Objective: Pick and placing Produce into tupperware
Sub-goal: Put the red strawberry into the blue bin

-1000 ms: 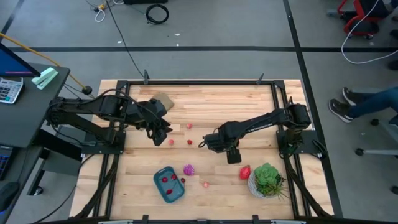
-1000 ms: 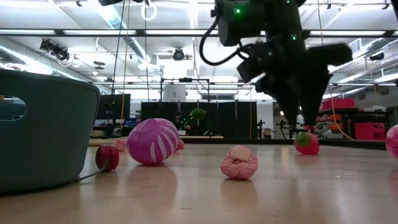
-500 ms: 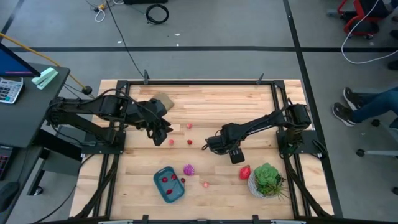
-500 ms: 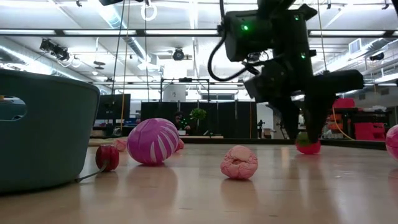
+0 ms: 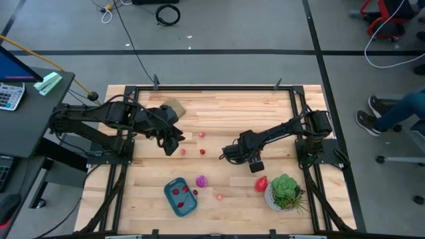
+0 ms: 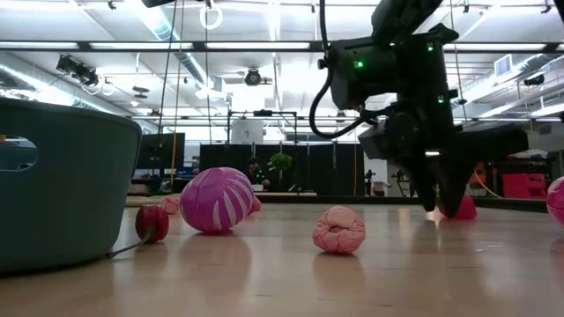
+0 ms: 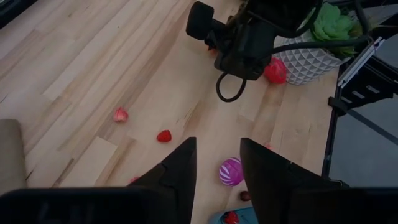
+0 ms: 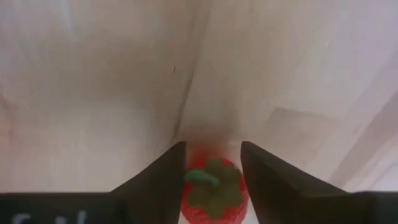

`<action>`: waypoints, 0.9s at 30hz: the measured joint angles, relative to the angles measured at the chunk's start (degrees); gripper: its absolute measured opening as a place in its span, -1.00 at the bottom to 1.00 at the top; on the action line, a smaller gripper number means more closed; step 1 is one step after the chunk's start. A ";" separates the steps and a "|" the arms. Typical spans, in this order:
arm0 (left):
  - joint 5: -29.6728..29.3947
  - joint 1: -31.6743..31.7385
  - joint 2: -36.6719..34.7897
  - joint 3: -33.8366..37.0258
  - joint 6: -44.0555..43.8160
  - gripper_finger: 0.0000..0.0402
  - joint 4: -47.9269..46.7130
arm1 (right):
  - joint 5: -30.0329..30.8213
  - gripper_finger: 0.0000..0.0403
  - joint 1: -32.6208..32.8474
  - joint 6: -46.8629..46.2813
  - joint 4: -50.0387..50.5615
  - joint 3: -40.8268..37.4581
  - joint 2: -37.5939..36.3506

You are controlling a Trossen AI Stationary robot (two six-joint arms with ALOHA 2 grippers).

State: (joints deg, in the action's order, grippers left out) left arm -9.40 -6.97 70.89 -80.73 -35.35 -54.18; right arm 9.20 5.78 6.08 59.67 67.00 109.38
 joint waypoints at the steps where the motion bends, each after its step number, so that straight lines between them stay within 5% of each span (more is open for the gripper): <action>1: -0.01 0.01 0.00 0.01 0.02 -0.37 0.01 | 0.51 -0.27 -0.23 0.14 0.00 0.00 0.00; 13: -0.01 0.01 0.00 0.00 0.03 -0.36 -0.03 | 1.14 -0.94 -3.09 0.14 0.01 0.00 0.00; 27: -0.01 0.01 0.00 0.00 0.02 -0.36 -0.06 | -2.02 -0.98 -6.68 -5.48 0.67 5.70 -0.49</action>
State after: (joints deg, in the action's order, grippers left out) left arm -9.41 -6.96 70.89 -80.73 -35.33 -54.24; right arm 7.18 -0.90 0.60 60.33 72.71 108.90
